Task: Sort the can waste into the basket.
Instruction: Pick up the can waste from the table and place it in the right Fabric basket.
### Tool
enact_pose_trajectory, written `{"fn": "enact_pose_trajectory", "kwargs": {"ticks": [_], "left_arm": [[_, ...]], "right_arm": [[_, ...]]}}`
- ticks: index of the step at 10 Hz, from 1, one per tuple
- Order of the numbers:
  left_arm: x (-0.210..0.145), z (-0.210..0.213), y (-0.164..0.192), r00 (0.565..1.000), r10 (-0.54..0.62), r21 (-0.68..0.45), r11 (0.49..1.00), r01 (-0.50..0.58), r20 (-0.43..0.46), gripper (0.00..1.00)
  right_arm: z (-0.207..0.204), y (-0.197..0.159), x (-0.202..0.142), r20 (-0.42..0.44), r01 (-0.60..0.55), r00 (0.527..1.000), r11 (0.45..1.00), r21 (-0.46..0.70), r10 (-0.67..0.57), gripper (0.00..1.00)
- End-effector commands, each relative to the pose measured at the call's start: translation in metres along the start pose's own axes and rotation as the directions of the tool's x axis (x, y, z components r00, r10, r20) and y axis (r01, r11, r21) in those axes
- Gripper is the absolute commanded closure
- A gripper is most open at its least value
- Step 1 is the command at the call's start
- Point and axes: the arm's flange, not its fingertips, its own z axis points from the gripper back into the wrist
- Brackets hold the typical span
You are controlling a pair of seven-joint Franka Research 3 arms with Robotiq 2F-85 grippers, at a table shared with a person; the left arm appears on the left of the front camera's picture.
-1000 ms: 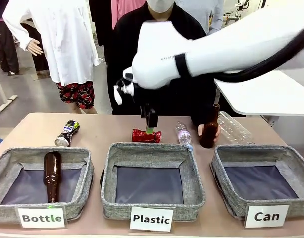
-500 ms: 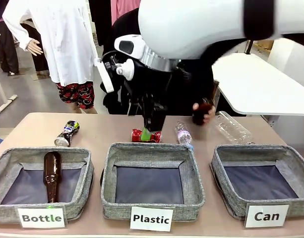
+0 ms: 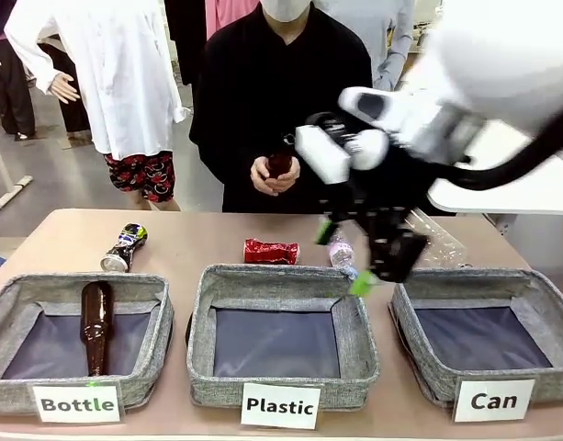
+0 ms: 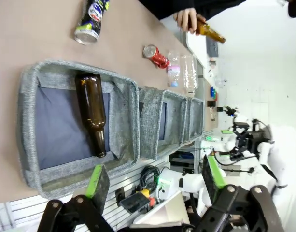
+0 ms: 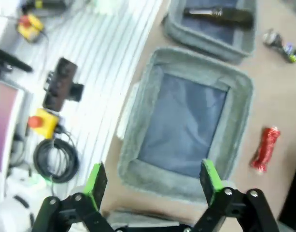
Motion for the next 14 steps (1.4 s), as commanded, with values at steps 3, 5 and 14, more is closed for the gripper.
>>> {"fn": "enact_pose_trajectory", "kwargs": {"ticks": [3, 5, 14], "left_arm": [[0.0, -0.001, -0.002, 1.0, 0.009, -0.008, 1.0, -0.009, 0.011, 0.0], [0.0, -0.001, -0.002, 1.0, 0.009, -0.008, 1.0, -0.009, 0.011, 0.0], [-0.055, 0.17, -0.083, 0.969, -0.141, -0.274, 0.942, 0.195, 0.203, 0.0]], "right_arm": [[0.055, 0.048, -0.152, 0.394, 0.499, 0.8, 0.866, -0.016, -0.453, 0.0], [0.052, 0.061, -0.212, 0.61, 0.746, 0.528, 0.666, 0.001, -0.592, 0.0], [0.042, 0.052, -0.278, 0.63, 0.928, -0.198, 0.063, 0.367, -0.751, 0.0]]}}
